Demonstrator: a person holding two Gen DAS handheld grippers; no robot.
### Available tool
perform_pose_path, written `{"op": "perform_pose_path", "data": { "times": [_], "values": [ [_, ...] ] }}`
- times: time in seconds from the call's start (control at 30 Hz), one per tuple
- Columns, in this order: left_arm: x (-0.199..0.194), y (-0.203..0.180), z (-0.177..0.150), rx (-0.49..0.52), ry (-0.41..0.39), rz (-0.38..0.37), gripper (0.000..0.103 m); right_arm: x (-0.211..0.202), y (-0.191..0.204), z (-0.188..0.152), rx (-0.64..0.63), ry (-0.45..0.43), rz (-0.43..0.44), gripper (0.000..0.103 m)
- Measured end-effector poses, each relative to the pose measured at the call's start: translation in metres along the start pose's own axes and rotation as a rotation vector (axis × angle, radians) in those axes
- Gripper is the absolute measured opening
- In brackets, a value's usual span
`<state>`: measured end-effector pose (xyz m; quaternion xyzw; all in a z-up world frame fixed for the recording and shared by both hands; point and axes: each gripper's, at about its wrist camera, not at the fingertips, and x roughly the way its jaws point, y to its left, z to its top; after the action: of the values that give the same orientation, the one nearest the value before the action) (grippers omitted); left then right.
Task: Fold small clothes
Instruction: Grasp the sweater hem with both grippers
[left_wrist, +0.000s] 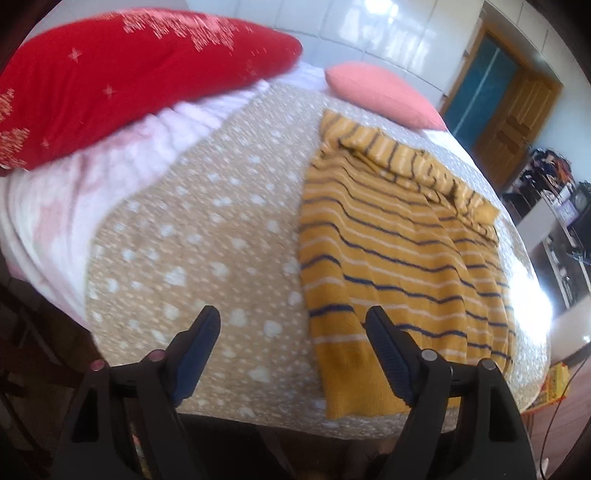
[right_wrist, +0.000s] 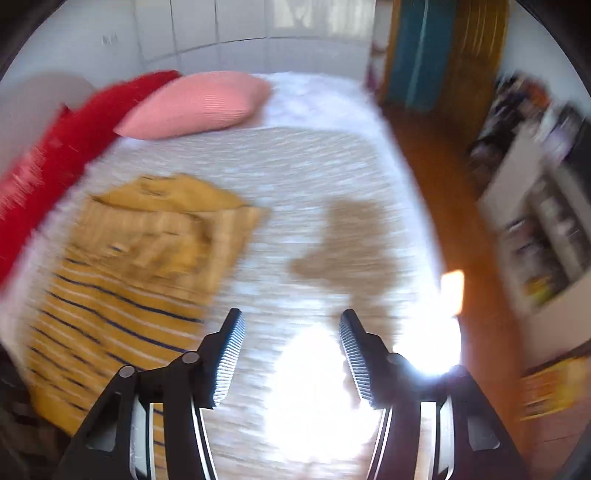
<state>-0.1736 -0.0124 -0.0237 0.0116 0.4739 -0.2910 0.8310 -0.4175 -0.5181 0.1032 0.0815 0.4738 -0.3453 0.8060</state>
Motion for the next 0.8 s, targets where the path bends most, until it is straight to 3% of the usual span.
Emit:
{"op": "perform_pose_path", "data": {
  "times": [0.07,0.23,0.33,0.4,0.47,0.53,0.67,0.73,0.8],
  "values": [
    [0.009,-0.002,-0.003,-0.008,0.034,-0.039,0.08,-0.004,-0.008,-0.025,0.015,0.007,0.02,0.065],
    [0.038,-0.011,-0.005,-0.008,0.116,-0.147,0.08,0.027,0.029,-0.103,0.143,0.084,0.375,0.066],
    [0.046,-0.017,-0.004,0.004,0.128,-0.112,0.075,0.038,0.075,-0.138,0.172,0.081,0.501,0.066],
    [0.043,-0.018,-0.003,0.013,0.114,-0.05,0.024,0.041,0.101,-0.151,0.197,0.073,0.57,0.066],
    [0.039,-0.009,-0.002,-0.024,0.121,-0.094,0.015,0.041,0.122,-0.154,0.215,0.025,0.563,0.068],
    [0.035,0.003,-0.003,-0.083,0.118,-0.131,0.015,0.04,0.13,-0.152,0.231,0.007,0.624,0.068],
    [0.029,0.008,-0.007,-0.09,0.106,-0.15,0.016,0.05,0.148,-0.157,0.282,0.046,0.784,0.068],
    [0.03,0.002,-0.008,-0.066,0.094,-0.142,0.026,0.053,0.162,-0.159,0.296,0.041,0.818,0.068],
    [0.034,-0.005,-0.009,-0.042,0.097,-0.152,0.042,0.055,0.167,-0.164,0.321,0.037,0.868,0.068]
  ]
}}
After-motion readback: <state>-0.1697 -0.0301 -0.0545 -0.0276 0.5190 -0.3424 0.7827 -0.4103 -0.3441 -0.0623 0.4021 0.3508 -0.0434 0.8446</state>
